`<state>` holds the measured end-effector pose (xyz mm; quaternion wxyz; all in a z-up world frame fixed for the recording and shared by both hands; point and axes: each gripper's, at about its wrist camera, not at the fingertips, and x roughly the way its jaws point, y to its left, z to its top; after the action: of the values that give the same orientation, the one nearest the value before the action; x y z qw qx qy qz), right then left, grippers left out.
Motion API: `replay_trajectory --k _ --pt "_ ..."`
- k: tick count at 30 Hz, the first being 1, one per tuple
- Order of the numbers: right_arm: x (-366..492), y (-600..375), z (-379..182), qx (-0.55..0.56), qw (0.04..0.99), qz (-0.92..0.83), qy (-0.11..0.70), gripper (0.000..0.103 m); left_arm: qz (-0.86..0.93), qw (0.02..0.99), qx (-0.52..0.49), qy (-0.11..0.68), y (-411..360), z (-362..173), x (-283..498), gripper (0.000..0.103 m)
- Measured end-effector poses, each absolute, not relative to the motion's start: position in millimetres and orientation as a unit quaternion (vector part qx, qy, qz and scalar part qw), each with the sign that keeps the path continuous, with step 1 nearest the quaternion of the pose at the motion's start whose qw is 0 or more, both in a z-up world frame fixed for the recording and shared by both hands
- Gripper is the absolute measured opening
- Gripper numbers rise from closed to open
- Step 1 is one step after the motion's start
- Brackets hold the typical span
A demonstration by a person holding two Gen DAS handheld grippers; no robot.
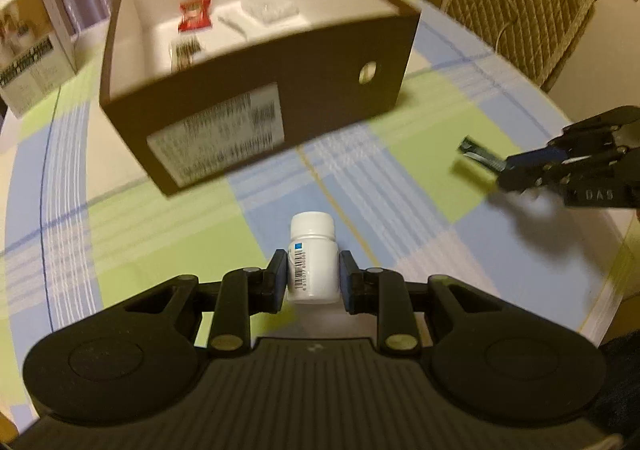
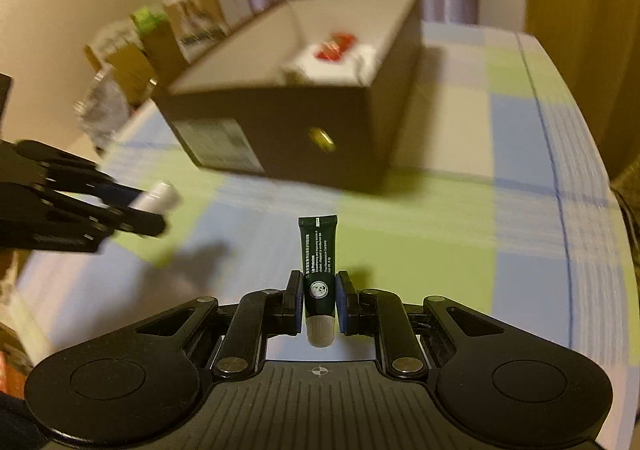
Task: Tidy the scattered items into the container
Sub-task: 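Carry the pill bottle with the left tool while the right tool carries the green tube into the box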
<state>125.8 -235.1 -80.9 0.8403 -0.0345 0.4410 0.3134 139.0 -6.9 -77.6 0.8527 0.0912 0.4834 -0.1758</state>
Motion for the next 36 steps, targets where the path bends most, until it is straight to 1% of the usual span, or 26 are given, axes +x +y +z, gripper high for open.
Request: replay_trajectory --k 8,17,28,31,36 --pt "142 -216 -36 -0.017 0.850 0.346 0.396 0.019 -0.188 0.880 0.096 0.425 -13 -33 153 0.022" --pt "176 -198 -6 -0.012 0.863 0.357 0.356 0.019 -0.181 0.904 0.099 0.374 -3 7 193 0.022" --pt "254 -178 -4 0.040 0.859 0.353 0.370 0.019 -0.161 0.915 0.088 0.360 17 18 254 0.022" --pt "279 -166 -5 0.033 0.858 0.347 0.377 0.019 -0.160 0.915 0.086 0.361 21 18 273 0.022" --pt "323 -140 -16 -0.008 0.863 0.329 0.385 0.019 -0.158 0.914 0.089 0.364 24 16 311 0.022"
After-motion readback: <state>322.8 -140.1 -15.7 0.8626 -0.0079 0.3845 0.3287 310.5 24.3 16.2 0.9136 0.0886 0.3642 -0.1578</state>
